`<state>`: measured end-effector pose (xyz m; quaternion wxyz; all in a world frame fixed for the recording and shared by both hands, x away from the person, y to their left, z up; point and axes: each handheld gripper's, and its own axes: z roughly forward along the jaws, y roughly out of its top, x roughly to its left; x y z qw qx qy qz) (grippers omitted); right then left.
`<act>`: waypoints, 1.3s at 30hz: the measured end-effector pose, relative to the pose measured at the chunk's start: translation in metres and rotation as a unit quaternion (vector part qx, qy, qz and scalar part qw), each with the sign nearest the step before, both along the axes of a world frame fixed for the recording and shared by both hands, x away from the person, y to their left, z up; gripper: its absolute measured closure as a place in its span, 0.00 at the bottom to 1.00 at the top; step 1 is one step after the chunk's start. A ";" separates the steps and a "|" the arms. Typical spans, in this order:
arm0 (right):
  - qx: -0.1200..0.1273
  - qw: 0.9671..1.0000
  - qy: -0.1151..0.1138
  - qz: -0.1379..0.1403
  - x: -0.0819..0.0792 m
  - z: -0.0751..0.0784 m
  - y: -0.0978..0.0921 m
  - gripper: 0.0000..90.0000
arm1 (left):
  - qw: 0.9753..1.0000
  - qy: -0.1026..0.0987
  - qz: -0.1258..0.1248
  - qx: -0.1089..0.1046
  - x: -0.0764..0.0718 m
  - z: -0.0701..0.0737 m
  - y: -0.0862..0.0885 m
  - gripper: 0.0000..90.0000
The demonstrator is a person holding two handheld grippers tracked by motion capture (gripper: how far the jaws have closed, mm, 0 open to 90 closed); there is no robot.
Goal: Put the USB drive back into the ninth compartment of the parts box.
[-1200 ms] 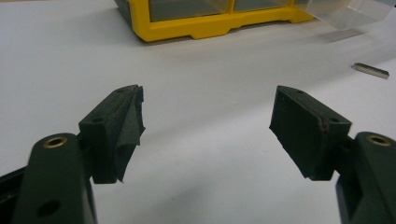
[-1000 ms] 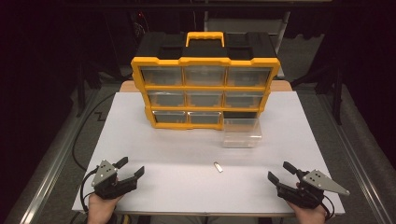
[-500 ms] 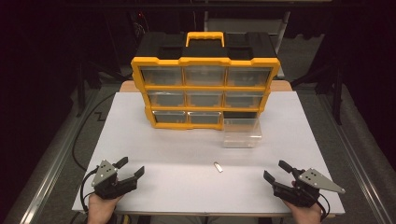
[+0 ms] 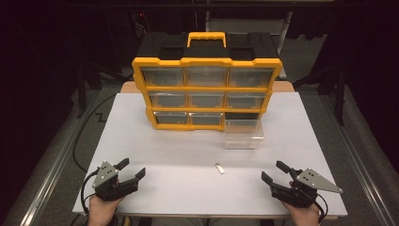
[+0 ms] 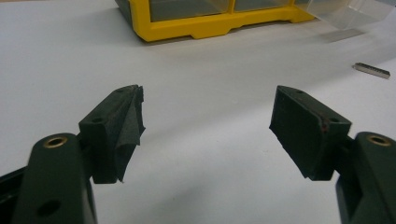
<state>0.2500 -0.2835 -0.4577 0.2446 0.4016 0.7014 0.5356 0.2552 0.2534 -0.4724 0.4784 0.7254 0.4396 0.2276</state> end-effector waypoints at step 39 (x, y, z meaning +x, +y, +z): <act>0.002 0.999 -0.007 0.036 0.008 0.001 0.025 0.32 | 1.000 0.001 -0.002 -0.001 0.000 0.000 0.000 0.30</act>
